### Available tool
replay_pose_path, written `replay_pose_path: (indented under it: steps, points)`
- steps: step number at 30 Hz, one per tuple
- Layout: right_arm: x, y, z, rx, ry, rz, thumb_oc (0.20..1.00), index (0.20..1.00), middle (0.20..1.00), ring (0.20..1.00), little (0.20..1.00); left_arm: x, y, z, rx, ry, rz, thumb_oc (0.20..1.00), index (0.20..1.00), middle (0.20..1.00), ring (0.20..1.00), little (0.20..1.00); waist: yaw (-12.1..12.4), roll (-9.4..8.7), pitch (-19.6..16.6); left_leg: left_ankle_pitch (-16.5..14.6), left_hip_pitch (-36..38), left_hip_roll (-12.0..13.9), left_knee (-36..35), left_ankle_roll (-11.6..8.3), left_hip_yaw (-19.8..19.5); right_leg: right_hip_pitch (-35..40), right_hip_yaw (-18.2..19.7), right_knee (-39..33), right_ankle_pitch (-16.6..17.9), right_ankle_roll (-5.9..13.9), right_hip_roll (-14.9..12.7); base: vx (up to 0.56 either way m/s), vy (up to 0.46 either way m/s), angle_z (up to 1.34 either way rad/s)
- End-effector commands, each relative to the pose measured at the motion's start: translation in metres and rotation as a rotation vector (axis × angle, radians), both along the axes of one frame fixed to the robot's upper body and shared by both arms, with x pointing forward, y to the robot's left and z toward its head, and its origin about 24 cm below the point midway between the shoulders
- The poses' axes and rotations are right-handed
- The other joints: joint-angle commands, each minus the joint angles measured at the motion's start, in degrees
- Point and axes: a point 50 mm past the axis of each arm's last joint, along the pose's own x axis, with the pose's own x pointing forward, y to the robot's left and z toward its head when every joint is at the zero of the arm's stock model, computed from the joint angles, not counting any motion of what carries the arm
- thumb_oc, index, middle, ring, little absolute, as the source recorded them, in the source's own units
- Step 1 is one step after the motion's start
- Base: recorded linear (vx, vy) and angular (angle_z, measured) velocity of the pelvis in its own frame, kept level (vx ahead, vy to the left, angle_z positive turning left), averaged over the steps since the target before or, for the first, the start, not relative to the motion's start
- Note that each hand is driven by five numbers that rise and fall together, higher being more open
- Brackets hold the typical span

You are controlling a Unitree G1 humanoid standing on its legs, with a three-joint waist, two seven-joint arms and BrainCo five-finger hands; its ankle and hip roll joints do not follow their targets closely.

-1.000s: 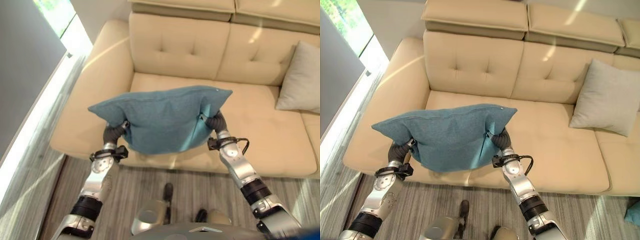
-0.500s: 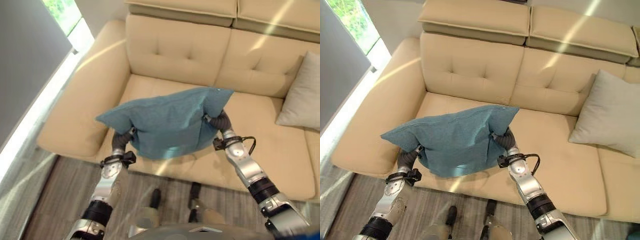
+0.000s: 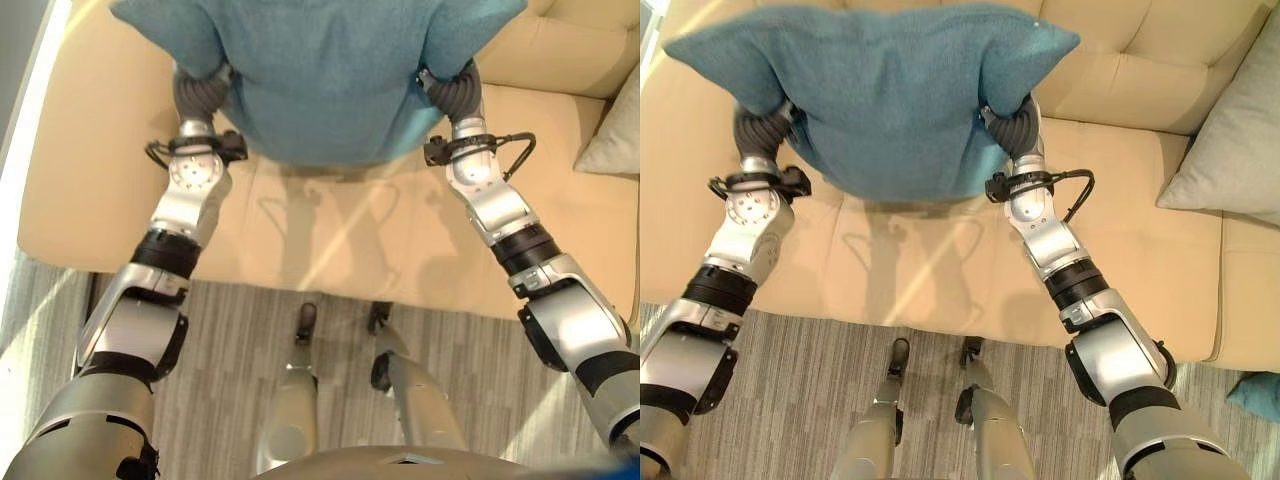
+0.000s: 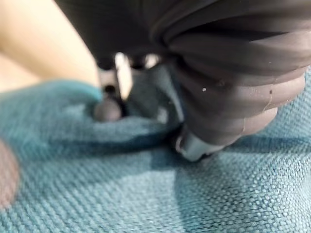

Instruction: Pick up all the scattered cushions and arrange them neatly on the sofa.

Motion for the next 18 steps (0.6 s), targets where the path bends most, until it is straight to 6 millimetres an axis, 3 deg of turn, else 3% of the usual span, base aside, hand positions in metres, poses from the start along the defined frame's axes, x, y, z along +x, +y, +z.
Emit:
replay_pose_path:
  steps: [1,2,7,18]
  points:
    - [-0.021,0.038,0.05,0.03,-0.251,0.137,0.2,0.2,0.2,0.2,0.2,-0.011,-0.024,0.052,0.061,-0.227,-0.1,0.2,0.2,0.2,0.2,0.2,0.1,-1.3,-5.8,0.6,-1.5,1.0,-0.5,-3.68,0.6,4.9,-1.2,0.3,-4.7,13.46,-5.1,0.09,0.044,0.18]
    - [-0.021,0.038,0.063,0.028,-0.289,0.116,0.2,0.2,0.2,0.2,0.2,-0.012,-0.015,0.071,0.079,-0.259,-0.063,0.2,0.2,0.2,0.2,0.2,-0.1,-1.19,-6.0,1.2,-2.8,1.0,-0.5,-4.02,0.7,3.6,-1.3,0.3,-4.6,13.71,-5.0,0.09,0.043,0.06]
    - [-0.021,0.035,0.074,0.016,-0.331,0.071,0.2,0.2,0.2,0.2,0.2,-0.012,-0.005,0.085,0.075,-0.27,-0.023,0.2,0.2,0.2,0.2,0.2,-0.7,-1.06,-6.6,1.9,-5.3,1.1,-0.5,-4.32,1.4,0.9,-1.8,0.5,-4.2,13.87,-4.8,0.06,0.044,-0.33]
    - [-0.004,0.023,0.07,-0.011,-0.232,-0.016,0.2,0.2,0.2,0.2,0.2,-0.001,0.01,0.062,-0.007,-0.166,0.017,0.2,0.2,0.2,0.2,0.2,-0.8,-2.04,-5.4,3.4,-9.1,2.0,-0.5,-4.77,2.3,-3.3,-3.0,1.3,-4.2,13.79,-4.2,0.03,0.032,-0.08]
